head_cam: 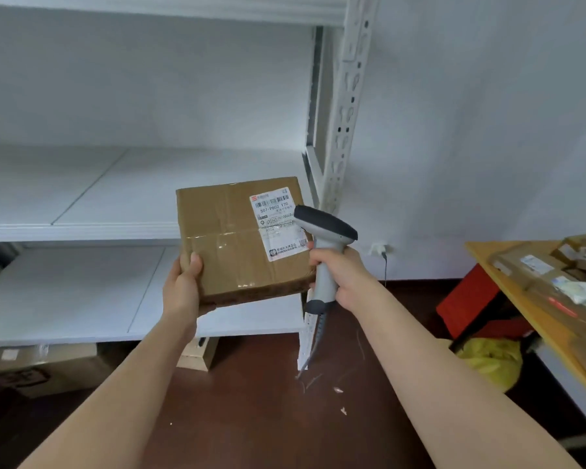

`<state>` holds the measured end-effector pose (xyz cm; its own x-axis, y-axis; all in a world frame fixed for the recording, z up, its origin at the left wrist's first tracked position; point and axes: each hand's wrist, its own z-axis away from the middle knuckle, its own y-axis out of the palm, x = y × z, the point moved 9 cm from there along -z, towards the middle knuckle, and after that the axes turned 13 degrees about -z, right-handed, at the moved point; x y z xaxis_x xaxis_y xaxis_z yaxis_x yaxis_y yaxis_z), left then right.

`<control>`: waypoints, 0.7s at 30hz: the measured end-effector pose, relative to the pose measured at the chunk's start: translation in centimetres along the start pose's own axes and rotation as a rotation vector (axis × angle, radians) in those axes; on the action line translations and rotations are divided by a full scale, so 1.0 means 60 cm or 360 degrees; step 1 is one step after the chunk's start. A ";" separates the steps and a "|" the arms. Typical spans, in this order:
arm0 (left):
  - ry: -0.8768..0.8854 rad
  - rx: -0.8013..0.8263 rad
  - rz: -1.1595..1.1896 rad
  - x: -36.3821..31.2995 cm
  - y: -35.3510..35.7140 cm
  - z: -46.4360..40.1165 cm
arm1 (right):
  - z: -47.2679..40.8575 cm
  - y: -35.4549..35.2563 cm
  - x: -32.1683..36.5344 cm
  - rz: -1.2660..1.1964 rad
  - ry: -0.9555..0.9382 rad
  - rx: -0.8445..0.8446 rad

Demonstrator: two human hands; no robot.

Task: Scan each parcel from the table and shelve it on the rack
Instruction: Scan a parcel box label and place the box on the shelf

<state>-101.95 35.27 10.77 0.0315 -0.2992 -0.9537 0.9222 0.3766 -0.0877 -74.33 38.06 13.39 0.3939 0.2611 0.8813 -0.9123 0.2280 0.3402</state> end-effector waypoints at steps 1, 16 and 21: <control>-0.0014 0.0010 0.0007 -0.005 0.004 -0.003 | -0.001 0.000 -0.001 0.0001 -0.0004 -0.0040; -0.0216 0.0095 -0.0064 -0.111 0.118 -0.276 | -0.282 0.092 0.051 0.0229 -0.0079 -0.0322; -0.0290 0.0115 -0.0154 -0.139 0.160 -0.390 | -0.384 0.116 0.080 0.0247 -0.0015 -0.0316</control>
<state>-102.39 61.90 11.17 0.0046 -0.4868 -0.8735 0.9493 0.2768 -0.1493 -76.22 62.55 12.45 0.2487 0.2986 0.9214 -0.9214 0.3661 0.1300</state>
